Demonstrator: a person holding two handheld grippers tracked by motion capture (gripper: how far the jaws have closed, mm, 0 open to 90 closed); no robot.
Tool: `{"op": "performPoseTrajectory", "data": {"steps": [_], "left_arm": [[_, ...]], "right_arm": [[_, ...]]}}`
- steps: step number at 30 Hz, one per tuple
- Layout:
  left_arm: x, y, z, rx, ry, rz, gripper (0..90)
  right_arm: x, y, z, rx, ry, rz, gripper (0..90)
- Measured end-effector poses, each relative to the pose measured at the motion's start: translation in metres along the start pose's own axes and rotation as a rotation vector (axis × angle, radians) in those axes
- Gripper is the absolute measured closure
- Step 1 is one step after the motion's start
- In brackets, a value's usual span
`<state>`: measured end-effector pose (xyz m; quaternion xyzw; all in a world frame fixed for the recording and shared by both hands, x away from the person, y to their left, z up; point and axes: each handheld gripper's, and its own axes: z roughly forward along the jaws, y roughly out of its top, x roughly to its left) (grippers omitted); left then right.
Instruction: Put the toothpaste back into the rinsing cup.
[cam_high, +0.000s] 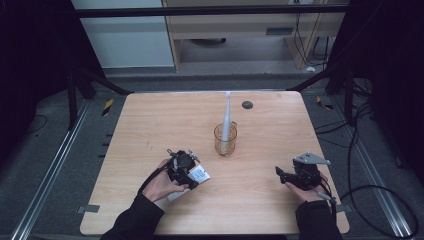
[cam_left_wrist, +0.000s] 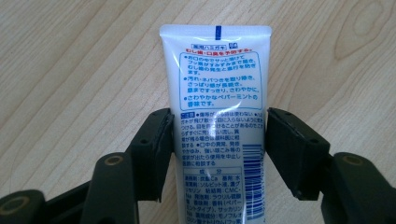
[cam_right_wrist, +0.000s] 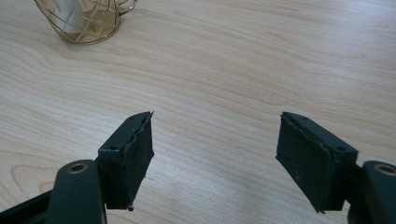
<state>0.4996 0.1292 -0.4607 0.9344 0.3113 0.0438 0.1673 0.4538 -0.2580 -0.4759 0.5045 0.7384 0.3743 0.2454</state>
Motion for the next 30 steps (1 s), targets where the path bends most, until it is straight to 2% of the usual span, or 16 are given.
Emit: {"op": "performPoseTrajectory", "data": {"steps": [8, 16, 20, 25, 30], "left_arm": [[0.003, 0.003, 0.004, 0.02, -0.018, -0.008, 40.1], [0.001, 0.005, 0.01, 0.041, -0.006, 0.005, 40.7], [0.001, 0.005, 0.008, 0.033, -0.007, -0.002, 45.0], [0.002, 0.003, 0.002, 0.016, -0.011, -0.019, 59.7], [0.003, 0.0, -0.004, -0.005, -0.015, -0.039, 66.8]], "right_arm": [[0.001, 0.0, 0.001, 0.006, 0.005, 0.001, 27.1], [0.001, 0.0, 0.001, 0.006, 0.005, 0.002, 27.1], [0.001, 0.0, 0.001, 0.003, -0.001, -0.004, 27.2], [0.001, 0.0, 0.001, 0.003, -0.002, -0.003, 27.2], [-0.001, -0.001, -0.001, -0.001, -0.005, 0.001, 27.2]]}}
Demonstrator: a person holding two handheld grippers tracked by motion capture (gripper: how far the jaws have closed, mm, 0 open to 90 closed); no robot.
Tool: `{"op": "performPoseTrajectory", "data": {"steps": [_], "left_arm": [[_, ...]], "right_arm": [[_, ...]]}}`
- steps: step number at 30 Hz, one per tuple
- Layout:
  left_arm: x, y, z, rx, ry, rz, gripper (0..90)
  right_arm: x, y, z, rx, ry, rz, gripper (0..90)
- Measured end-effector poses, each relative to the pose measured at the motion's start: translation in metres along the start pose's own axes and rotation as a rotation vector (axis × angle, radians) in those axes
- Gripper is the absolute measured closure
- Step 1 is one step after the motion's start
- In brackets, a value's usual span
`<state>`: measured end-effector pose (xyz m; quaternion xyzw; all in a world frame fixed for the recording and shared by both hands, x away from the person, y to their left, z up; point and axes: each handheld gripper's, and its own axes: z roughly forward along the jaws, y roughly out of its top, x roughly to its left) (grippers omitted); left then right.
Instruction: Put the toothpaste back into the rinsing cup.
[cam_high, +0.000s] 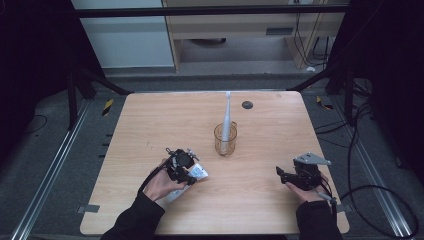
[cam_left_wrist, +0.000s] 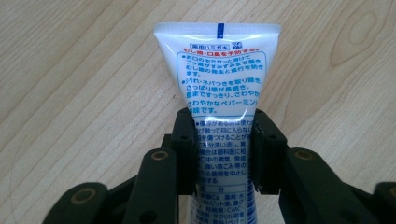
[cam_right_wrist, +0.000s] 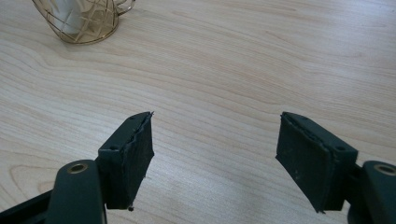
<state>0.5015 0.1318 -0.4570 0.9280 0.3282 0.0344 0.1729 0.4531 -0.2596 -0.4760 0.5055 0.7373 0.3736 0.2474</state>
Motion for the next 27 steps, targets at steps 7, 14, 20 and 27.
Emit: {"op": "performPoseTrajectory", "data": {"steps": [7, 14, 20, 27], "left_arm": [[0.002, -0.006, -0.012, -0.054, 0.008, -0.026, 68.6], [0.006, -0.01, -0.043, -0.196, 0.024, -0.054, 68.8], [0.008, -0.013, -0.06, -0.298, 0.055, -0.079, 68.9], [0.01, -0.012, -0.069, -0.396, 0.1, -0.104, 68.9]], "right_arm": [[-0.001, -0.002, -0.001, 0.004, -0.003, 0.004, 27.3], [-0.001, -0.002, 0.0, 0.001, -0.009, -0.004, 27.3], [-0.001, -0.003, 0.0, -0.004, -0.014, -0.005, 26.7], [-0.001, -0.002, 0.0, -0.008, -0.016, 0.001, 26.0]]}}
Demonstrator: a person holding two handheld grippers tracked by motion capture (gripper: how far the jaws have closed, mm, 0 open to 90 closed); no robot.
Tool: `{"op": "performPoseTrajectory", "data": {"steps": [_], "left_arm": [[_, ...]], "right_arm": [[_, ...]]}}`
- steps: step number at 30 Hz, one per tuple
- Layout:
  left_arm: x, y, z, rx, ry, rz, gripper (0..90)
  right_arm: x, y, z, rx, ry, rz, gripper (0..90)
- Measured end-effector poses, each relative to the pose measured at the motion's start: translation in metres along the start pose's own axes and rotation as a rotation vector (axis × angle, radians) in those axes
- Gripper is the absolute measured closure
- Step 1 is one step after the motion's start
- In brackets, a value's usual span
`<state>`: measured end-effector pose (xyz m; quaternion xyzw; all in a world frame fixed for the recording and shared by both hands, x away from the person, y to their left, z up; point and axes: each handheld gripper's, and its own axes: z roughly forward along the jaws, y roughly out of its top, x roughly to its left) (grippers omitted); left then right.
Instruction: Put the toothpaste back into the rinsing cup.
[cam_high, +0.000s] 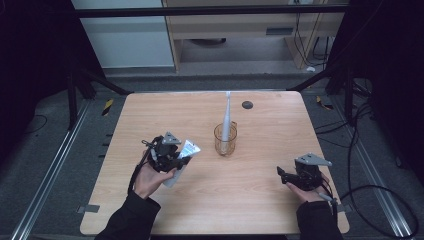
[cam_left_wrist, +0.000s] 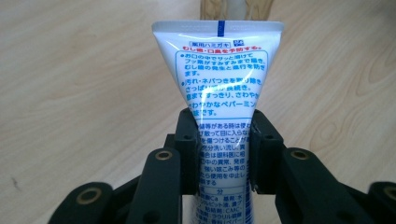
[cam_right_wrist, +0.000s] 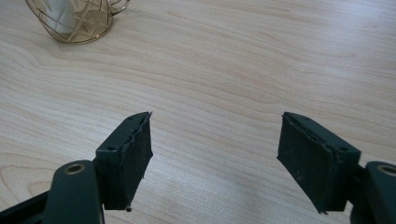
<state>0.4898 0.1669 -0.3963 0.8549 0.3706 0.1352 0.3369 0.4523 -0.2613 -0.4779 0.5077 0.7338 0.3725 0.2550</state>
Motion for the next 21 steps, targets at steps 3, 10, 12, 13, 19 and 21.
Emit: {"op": "performPoseTrajectory", "data": {"steps": [3, 10, 12, 13, 19, 21], "left_arm": [[0.002, 0.004, -0.004, -0.049, 0.021, -0.011, 68.9], [0.009, 0.023, -0.016, -0.179, 0.067, -0.045, 68.9], [0.009, 0.027, -0.017, -0.195, 0.072, -0.048, 68.9], [0.009, 0.033, -0.018, -0.224, 0.078, -0.053, 68.9], [0.008, 0.046, -0.015, -0.291, 0.091, -0.064, 68.9], [0.007, 0.05, -0.012, -0.305, 0.09, -0.067, 68.9]], "right_arm": [[0.0, 0.0, 0.0, -0.002, -0.002, -0.001, 25.9], [0.0, 0.0, 0.001, -0.007, -0.005, -0.003, 25.4], [0.0, 0.0, 0.001, -0.008, -0.007, -0.001, 25.3], [0.0, 0.0, 0.001, -0.009, -0.006, -0.001, 25.2], [0.0, 0.0, 0.001, -0.011, -0.007, 0.0, 24.9], [0.0, 0.0, 0.001, -0.014, -0.009, -0.005, 24.7]]}}
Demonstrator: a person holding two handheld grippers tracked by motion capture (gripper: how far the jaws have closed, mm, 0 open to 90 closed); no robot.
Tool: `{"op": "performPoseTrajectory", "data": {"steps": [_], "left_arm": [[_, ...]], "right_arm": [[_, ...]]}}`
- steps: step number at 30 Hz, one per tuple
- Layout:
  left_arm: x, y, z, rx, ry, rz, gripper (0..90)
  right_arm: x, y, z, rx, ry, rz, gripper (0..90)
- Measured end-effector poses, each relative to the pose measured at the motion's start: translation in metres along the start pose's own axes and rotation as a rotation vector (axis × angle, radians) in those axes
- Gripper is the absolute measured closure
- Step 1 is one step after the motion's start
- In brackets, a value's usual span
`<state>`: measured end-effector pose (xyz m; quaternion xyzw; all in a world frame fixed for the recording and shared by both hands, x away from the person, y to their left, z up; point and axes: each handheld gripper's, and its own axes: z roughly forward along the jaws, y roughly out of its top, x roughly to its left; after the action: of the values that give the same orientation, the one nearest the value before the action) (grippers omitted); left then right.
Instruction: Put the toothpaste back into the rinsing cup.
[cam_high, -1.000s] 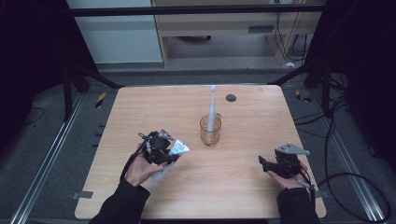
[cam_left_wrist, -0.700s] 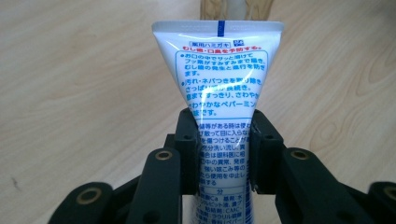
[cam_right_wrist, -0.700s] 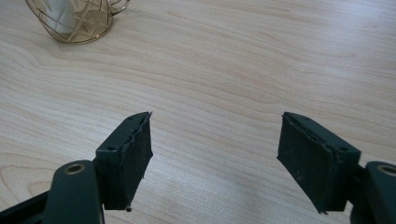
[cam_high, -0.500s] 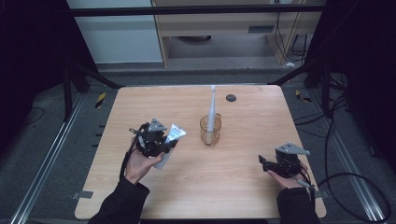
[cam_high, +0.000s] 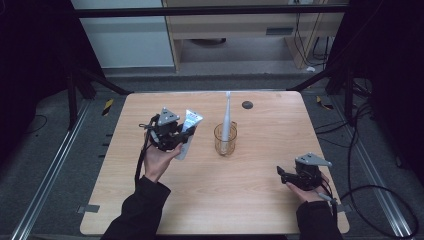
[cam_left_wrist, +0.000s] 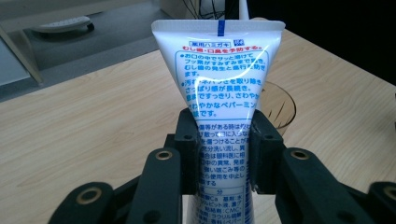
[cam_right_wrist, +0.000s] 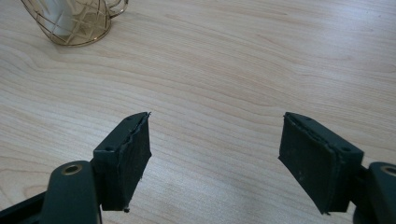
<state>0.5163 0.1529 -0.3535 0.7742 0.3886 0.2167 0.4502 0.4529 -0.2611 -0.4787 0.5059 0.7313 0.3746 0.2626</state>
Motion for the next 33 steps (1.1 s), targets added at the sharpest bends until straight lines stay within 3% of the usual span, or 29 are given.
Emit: {"op": "performPoseTrajectory", "data": {"steps": [14, 33], "left_arm": [[-0.009, 0.013, 0.028, -0.089, -0.015, -0.018, 69.1], [-0.022, 0.037, 0.047, -0.19, -0.025, -0.034, 69.1]], "right_arm": [[0.0, 0.0, 0.001, -0.003, 0.002, 0.003, 24.6], [0.0, -0.001, 0.002, -0.008, 0.002, 0.005, 24.3]]}}
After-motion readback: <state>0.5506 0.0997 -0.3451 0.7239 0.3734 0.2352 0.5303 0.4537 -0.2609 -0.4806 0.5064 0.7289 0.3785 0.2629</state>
